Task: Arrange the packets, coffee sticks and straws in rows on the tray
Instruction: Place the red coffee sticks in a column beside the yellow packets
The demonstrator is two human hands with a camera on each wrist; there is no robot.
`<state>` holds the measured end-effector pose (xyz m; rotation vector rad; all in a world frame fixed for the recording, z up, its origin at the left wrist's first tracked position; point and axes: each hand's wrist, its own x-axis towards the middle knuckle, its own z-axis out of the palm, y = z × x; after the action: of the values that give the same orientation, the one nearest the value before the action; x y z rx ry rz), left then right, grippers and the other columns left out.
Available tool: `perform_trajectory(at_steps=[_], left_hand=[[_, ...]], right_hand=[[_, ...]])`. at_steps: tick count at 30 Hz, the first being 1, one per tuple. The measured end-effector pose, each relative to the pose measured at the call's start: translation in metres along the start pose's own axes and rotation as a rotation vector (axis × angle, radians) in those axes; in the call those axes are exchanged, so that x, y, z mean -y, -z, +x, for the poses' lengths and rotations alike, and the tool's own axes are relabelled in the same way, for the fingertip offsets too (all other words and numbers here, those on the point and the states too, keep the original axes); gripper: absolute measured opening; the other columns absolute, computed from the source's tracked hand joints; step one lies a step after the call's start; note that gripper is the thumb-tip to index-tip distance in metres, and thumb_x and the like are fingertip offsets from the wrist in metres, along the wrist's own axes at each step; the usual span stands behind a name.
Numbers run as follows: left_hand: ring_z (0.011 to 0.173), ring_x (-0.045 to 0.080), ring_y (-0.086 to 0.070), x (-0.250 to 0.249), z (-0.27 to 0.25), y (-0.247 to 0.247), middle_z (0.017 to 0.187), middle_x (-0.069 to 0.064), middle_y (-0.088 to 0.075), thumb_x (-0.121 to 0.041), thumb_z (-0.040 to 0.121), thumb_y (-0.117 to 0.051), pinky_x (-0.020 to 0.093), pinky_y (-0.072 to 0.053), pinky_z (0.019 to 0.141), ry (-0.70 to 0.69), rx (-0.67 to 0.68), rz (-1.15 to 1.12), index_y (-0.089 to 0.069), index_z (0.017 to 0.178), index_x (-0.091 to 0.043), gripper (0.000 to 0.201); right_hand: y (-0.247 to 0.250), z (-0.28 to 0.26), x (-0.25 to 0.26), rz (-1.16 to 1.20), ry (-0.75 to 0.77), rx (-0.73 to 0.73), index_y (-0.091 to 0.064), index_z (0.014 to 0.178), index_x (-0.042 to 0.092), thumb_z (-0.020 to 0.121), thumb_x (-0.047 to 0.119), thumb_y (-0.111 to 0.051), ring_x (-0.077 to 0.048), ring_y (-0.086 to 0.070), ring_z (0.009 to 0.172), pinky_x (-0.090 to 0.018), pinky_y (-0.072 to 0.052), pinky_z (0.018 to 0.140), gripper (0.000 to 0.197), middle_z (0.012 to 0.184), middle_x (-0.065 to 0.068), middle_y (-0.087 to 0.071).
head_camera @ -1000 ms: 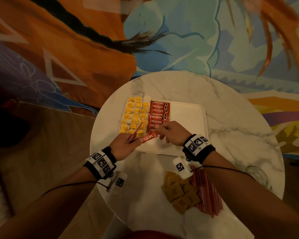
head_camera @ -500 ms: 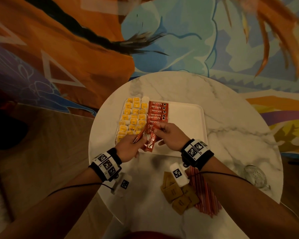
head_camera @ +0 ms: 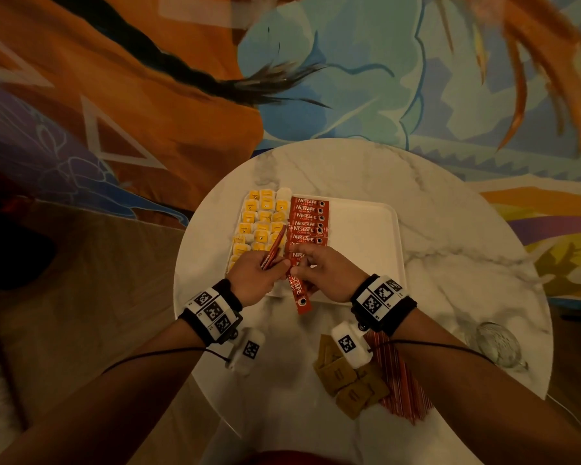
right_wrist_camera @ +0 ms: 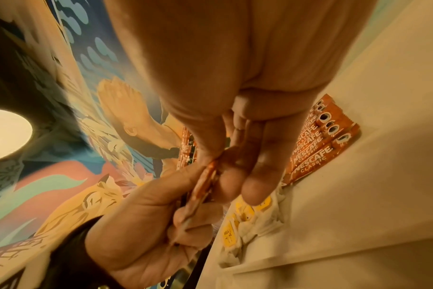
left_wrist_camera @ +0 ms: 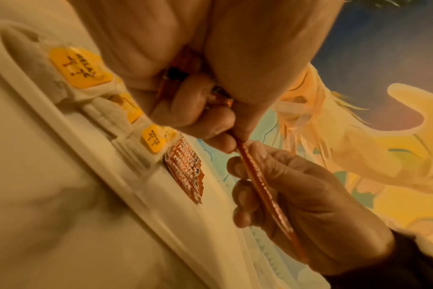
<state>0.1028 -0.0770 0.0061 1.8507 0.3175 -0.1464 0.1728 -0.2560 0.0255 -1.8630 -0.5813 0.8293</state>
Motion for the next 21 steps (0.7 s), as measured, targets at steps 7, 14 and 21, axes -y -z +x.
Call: perform_trajectory(at_steps=[7,14,21], left_hand=[[0.048,0.009,-0.052,-0.003,0.002,-0.001,0.073,0.002,-0.072,-0.016,0.095,-0.064,0.021,-0.043,0.049,0.022,-0.133,-0.139,-0.074,0.091,-0.008,0.014],[0.051,0.008,-0.054,-0.002,0.002,-0.002,0.081,0.007,-0.074,-0.013,0.097,-0.061,0.020,-0.044,0.048,0.058,-0.143,-0.193,-0.073,0.093,-0.009,0.013],[0.051,0.008,-0.054,-0.001,0.001,-0.001,0.082,0.007,-0.075,-0.016,0.097,-0.061,0.020,-0.044,0.048,0.070,-0.173,-0.165,-0.072,0.096,-0.009,0.013]], right_hand=[[0.005,-0.005,-0.008,-0.049,0.023,-0.004,-0.070,0.108,0.016,0.093,0.024,-0.068,-0.017,-0.069,0.071,-0.033,-0.060,0.068,0.017,0.085,-0.005,-0.070],[0.016,-0.003,-0.017,-0.030,-0.038,-0.176,-0.072,0.088,0.015,0.095,0.022,-0.066,-0.012,-0.066,0.062,-0.030,-0.055,0.062,0.011,0.073,-0.003,-0.069],[0.023,-0.003,-0.021,0.096,-0.084,-0.324,-0.071,0.100,0.010,0.093,0.017,-0.068,-0.009,-0.065,0.061,-0.024,-0.052,0.057,0.011,0.082,-0.003,-0.071]])
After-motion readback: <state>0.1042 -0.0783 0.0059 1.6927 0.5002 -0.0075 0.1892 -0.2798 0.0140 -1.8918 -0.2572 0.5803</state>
